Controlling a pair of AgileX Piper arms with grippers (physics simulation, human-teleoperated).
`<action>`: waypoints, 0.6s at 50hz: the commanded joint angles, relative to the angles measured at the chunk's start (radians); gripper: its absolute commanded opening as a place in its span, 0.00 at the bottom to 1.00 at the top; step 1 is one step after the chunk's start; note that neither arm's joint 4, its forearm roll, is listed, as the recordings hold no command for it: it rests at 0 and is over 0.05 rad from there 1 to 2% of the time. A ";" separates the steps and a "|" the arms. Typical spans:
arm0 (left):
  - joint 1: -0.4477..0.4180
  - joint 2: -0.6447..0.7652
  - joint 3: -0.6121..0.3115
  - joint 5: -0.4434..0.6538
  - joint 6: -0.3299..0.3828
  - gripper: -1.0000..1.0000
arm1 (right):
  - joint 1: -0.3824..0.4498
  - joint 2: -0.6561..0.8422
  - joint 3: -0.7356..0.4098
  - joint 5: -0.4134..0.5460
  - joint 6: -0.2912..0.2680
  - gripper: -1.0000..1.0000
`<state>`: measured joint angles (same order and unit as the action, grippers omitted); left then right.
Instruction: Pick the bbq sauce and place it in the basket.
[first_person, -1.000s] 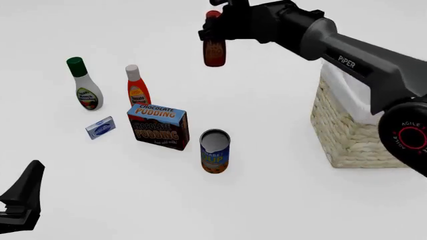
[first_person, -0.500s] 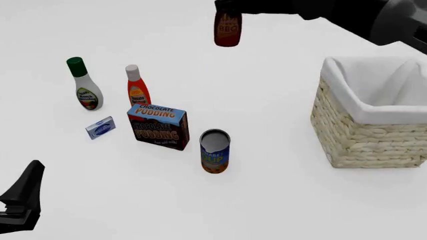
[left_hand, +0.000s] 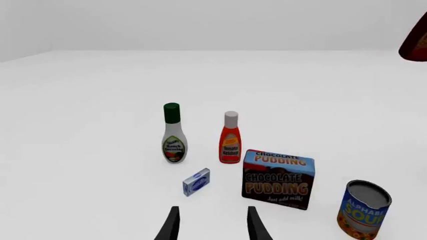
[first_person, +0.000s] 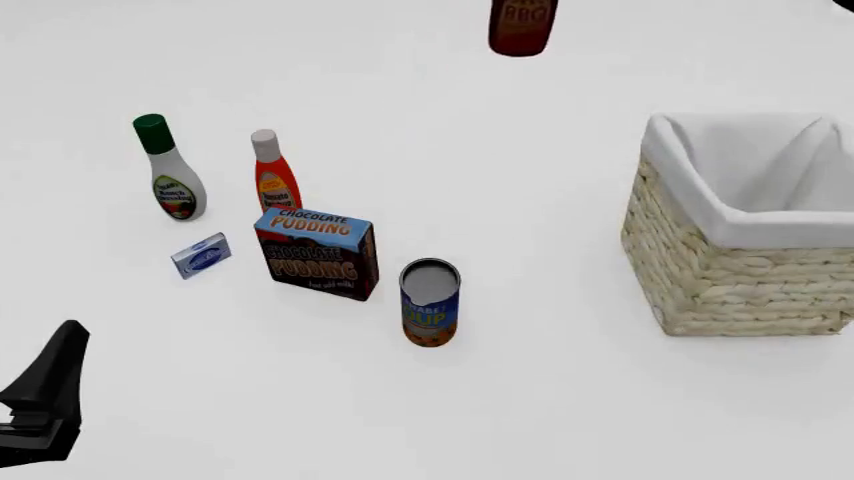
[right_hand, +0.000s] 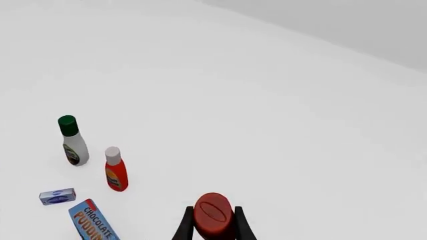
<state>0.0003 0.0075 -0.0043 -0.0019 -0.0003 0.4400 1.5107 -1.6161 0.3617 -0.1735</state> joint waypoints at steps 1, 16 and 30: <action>0.000 0.000 0.000 0.000 0.000 1.00 | -0.058 -0.101 0.040 0.021 -0.001 0.00; 0.000 0.000 0.000 0.000 0.000 1.00 | -0.184 -0.219 0.107 0.052 -0.016 0.00; 0.000 0.000 0.000 0.000 0.000 1.00 | -0.283 -0.297 0.168 0.057 -0.008 0.00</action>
<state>0.0003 0.0075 -0.0043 -0.0019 -0.0003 0.2266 1.2750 -1.4806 0.4143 -0.1977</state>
